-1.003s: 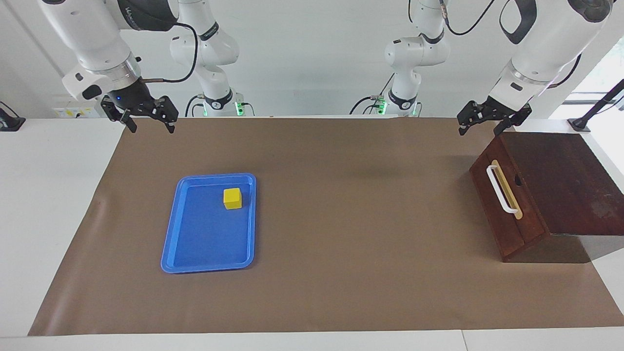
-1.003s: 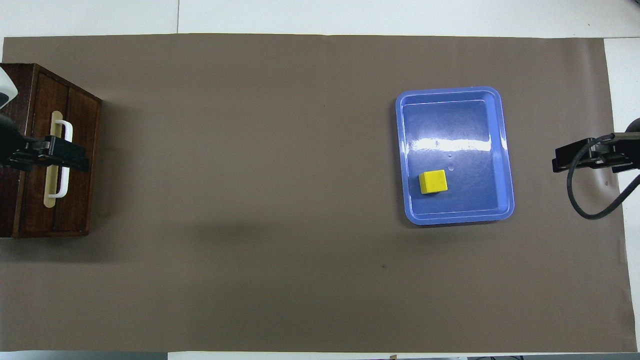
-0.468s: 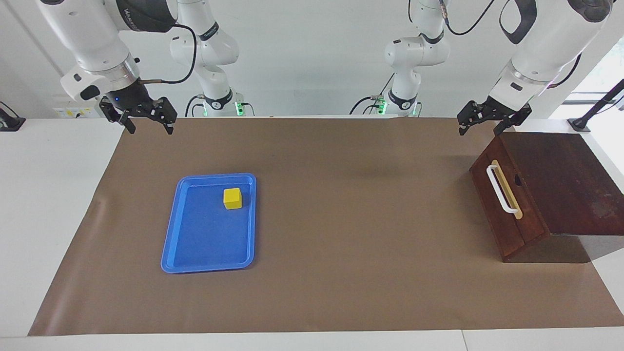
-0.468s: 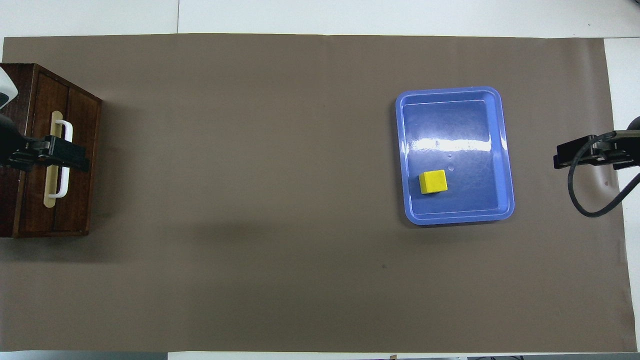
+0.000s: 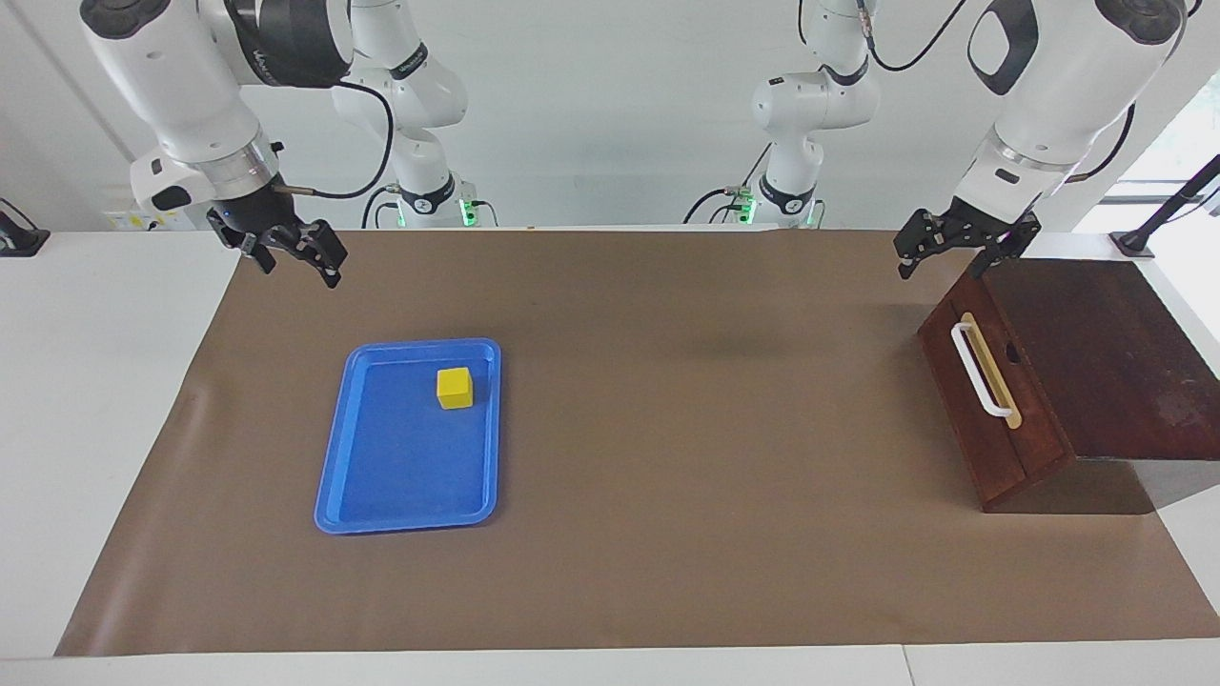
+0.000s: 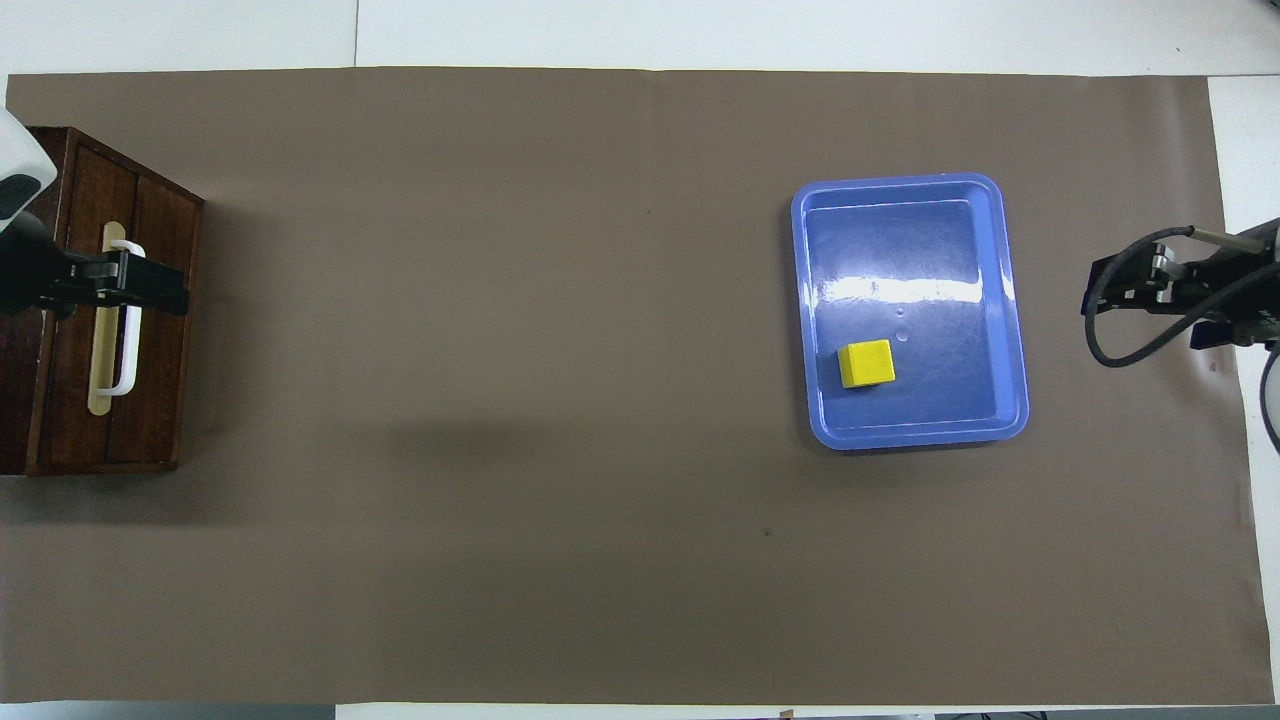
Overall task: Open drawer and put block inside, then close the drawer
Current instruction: 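Reach the right gripper to the block while the left gripper pulls the drawer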
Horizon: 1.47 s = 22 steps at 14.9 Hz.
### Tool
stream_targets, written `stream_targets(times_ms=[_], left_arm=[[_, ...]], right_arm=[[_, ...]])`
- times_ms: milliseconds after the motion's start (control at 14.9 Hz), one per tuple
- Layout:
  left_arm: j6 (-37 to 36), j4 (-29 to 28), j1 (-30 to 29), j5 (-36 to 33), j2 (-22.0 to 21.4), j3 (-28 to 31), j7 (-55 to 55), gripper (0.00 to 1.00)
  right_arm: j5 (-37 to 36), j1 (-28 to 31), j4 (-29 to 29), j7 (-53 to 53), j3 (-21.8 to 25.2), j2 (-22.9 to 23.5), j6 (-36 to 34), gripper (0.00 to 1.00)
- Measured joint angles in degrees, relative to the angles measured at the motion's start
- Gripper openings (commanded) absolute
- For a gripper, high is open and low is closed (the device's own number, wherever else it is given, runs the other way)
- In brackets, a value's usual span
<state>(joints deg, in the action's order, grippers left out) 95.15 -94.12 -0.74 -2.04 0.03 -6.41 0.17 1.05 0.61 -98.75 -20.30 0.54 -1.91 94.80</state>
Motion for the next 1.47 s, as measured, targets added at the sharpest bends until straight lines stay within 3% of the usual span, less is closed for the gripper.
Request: stream_targets(times_ms=[334, 535, 936, 1472], left_arm=[[11.9, -7.4, 0.5, -8.8, 0.6, 0.0, -0.3, 1.0], [17.0, -10.3, 0.3, -14.3, 3.2, 0.2, -0.4, 1.0], [29.4, -15.3, -2.8, -21.1, 8.2, 0.6, -0.5, 1.0], [35.5, -18.1, -4.8, -21.9, 8.5, 0.6, -0.5, 1.0]], right_arm=[[7.7, -0.3, -1.4, -24.6, -0.2, 2.9, 2.9, 1.0], [13.3, -0.4, -4.2, -36.0, -0.2, 4.2, 6.6, 1.0], [18.0, -1.6, -11.2, -40.7, -0.2, 4.9, 14.9, 1.0], [28.4, -1.5, -15.3, -48.7, 0.1, 7.1, 19.0, 1.0]])
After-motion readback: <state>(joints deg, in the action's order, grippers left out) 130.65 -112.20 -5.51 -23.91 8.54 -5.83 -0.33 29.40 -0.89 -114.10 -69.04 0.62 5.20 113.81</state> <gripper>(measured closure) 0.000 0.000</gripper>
